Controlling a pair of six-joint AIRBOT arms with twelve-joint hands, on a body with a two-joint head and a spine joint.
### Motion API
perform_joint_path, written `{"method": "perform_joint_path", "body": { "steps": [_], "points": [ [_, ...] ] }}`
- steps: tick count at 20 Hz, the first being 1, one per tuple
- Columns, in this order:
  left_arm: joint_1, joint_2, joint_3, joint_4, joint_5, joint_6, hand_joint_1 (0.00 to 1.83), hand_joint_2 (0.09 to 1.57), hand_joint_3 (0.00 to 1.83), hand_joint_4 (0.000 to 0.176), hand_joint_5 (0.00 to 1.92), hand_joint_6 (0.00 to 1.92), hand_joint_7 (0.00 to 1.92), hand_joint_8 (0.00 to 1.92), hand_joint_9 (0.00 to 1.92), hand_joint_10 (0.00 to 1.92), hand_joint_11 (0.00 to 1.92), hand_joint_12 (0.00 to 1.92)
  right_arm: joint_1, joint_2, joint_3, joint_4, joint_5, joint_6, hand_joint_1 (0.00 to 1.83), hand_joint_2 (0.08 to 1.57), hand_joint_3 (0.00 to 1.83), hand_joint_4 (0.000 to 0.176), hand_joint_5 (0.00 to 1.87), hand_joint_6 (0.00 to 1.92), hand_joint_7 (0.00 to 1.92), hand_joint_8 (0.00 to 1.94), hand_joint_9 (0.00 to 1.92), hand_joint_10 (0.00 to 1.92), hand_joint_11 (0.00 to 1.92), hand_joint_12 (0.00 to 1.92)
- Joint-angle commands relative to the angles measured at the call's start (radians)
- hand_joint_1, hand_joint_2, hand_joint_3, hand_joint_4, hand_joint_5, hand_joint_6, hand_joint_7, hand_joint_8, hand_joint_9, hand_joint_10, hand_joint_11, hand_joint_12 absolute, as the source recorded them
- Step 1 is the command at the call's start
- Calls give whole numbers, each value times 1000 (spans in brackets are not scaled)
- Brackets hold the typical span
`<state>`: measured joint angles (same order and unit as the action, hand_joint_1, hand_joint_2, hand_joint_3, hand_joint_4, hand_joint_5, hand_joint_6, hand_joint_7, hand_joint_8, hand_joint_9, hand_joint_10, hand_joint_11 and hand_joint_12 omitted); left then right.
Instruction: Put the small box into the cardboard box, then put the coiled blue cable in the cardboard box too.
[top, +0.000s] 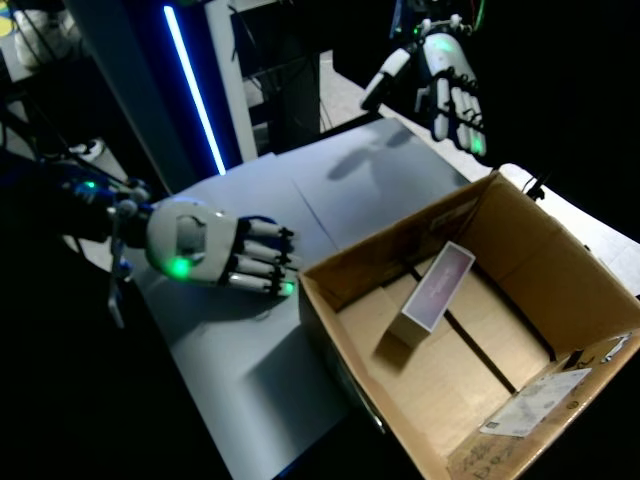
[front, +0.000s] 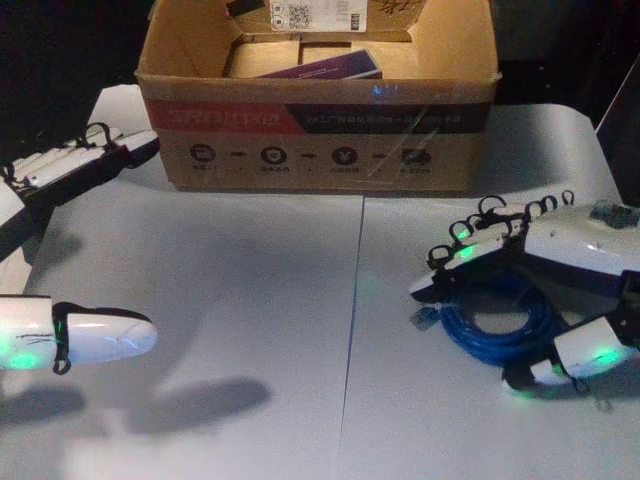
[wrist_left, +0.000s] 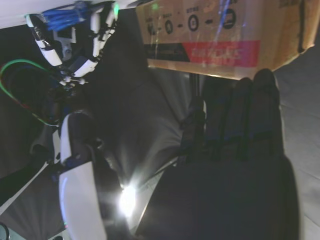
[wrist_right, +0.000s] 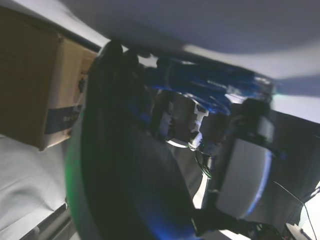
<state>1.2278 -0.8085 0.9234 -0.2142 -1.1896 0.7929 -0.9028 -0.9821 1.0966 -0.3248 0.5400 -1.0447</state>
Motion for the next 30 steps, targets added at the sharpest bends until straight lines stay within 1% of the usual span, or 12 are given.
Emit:
{"method": "perform_joint_path", "body": {
  "steps": [1,3,4,7,9,13,23,25,26,27,29,30],
  "points": [
    [-6,-9,0,-6,-121,-7,570,829,4,176,91,1,38,3,0,0,51,10,0,-4,1,-8,12,0,1378,1018,1,4,878,3,711,15,803,81,433,1068],
    [-5,-12,1,-7,-120,-7,534,828,2,176,98,3,46,4,0,0,82,21,0,-4,0,-9,12,0,1326,1080,1,0,943,2,817,18,815,444,571,1242],
    [-5,-13,1,-8,-120,-7,526,830,2,170,104,5,48,5,0,0,79,19,0,-4,0,-9,12,0,1329,1155,13,0,972,748,701,1139,848,1279,718,1412],
    [-4,-16,3,-8,-119,-9,532,834,2,176,99,1,29,0,0,0,50,4,7,-4,0,-10,13,0,1244,1184,0,0,964,767,765,1520,816,1428,835,1664],
    [-3,-17,4,-8,-119,-11,536,838,3,176,106,3,31,1,0,0,59,8,32,4,-2,-11,13,0,1232,1203,0,0,902,805,771,1562,894,1630,928,1732],
    [1,-19,5,-8,-121,-12,546,836,0,176,118,5,33,1,0,0,63,8,74,23,-17,-34,39,0,1359,1190,0,0,921,854,667,1441,856,1512,961,1424],
    [5,-23,5,-17,-127,-13,495,846,4,174,119,0,52,4,46,10,130,29,160,179,-131,-23,319,0,1331,1238,0,0,587,1527,704,1297,862,1432,919,1458],
    [5,-25,5,-21,-129,-13,481,865,8,176,105,3,51,2,33,2,57,0,169,214,-148,7,408,1,1472,1199,2,0,319,673,633,1405,843,1418,893,1359],
    [5,-25,5,-23,-130,-13,496,863,6,176,113,6,60,5,38,4,50,0,181,228,-152,21,452,1,1244,1265,7,0,567,1304,682,1454,956,1155,959,1340],
    [6,-25,5,-24,-132,-13,488,861,3,176,124,8,69,7,36,2,20,0,198,238,-153,33,480,1,1161,1323,1,0,567,1543,640,1564,982,1378,997,1612],
    [6,-24,5,-24,-137,-13,472,862,3,176,124,6,77,8,27,0,0,0,241,244,-146,54,496,0,976,1433,5,0,426,1773,748,1671,1112,1672,1129,1825],
    [6,-23,6,-24,-139,-13,467,861,2,176,125,5,82,8,40,5,7,3,261,242,-139,58,496,0,1264,1359,0,42,82,1553,556,1723,923,1881,989,1901]
  ]
}}
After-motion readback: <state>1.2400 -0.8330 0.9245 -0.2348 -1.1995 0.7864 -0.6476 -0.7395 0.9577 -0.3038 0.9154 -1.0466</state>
